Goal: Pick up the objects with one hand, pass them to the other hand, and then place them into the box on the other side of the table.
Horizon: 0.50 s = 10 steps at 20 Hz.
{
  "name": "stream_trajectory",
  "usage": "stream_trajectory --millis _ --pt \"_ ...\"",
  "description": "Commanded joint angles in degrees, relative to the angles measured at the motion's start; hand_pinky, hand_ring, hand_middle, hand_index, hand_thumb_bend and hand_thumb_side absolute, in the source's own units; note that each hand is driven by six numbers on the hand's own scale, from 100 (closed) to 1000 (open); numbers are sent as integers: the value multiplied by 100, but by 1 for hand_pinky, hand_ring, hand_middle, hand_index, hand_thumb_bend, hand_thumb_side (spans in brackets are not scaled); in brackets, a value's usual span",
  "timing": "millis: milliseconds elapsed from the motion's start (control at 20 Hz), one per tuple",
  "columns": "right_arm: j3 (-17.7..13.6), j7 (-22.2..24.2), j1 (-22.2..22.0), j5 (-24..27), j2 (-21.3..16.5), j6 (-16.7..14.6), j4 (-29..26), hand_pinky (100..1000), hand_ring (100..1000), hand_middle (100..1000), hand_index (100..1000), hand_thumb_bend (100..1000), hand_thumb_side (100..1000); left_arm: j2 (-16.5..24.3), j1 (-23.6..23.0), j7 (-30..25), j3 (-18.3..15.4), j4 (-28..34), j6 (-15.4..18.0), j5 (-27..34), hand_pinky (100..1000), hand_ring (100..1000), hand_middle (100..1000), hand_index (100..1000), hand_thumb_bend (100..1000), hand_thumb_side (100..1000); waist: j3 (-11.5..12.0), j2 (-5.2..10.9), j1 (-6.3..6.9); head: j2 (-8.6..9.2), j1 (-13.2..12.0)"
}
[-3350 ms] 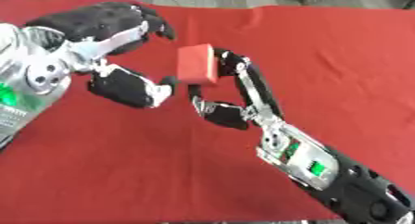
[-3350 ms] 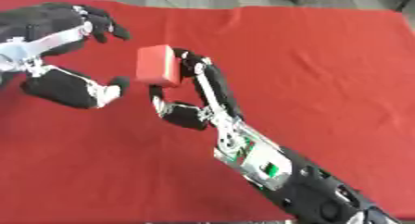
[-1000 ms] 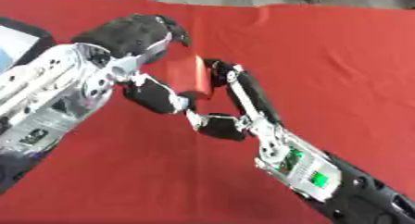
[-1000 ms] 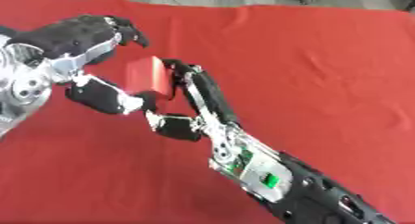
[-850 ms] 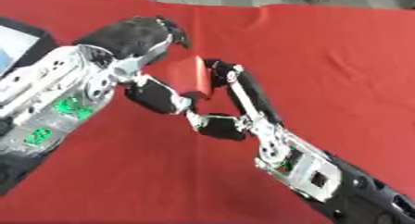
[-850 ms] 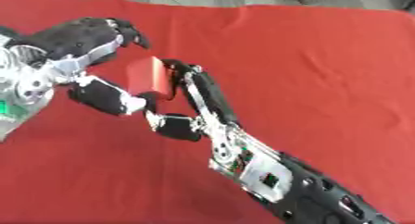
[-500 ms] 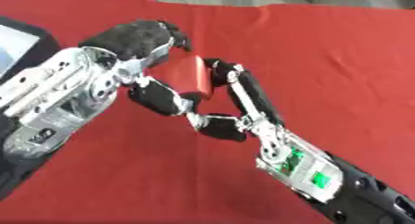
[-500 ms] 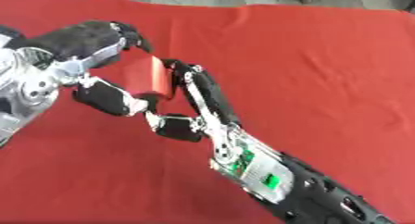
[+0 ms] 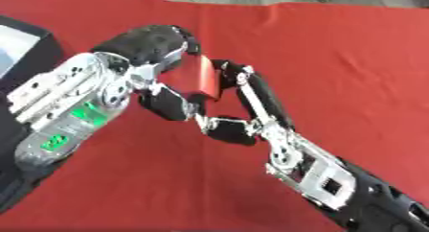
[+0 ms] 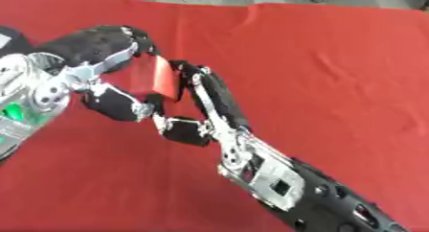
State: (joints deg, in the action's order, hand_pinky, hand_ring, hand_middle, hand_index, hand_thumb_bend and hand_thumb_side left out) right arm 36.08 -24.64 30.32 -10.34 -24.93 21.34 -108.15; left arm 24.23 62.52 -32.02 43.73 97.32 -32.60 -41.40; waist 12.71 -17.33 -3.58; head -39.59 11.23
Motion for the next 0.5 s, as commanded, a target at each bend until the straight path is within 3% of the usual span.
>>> stream_trajectory --millis 50,300,500 --pt "22 13 69 -44 -47 -48 -135 722 767 374 517 100 100 65 89 65 -58 8 -79 -4 774 754 747 727 127 179 -8 92 29 60 -11" --pt "22 27 59 -71 -53 -41 -128 718 774 393 537 100 100 63 92 86 -38 29 -104 5 754 719 697 640 100 143 -9 93 29 54 -15" --pt "0 43 52 -136 -63 -75 -124 714 817 466 619 267 100 63 100 79 -30 23 -83 -7 726 665 617 493 100 142 -10 97 31 45 -29"
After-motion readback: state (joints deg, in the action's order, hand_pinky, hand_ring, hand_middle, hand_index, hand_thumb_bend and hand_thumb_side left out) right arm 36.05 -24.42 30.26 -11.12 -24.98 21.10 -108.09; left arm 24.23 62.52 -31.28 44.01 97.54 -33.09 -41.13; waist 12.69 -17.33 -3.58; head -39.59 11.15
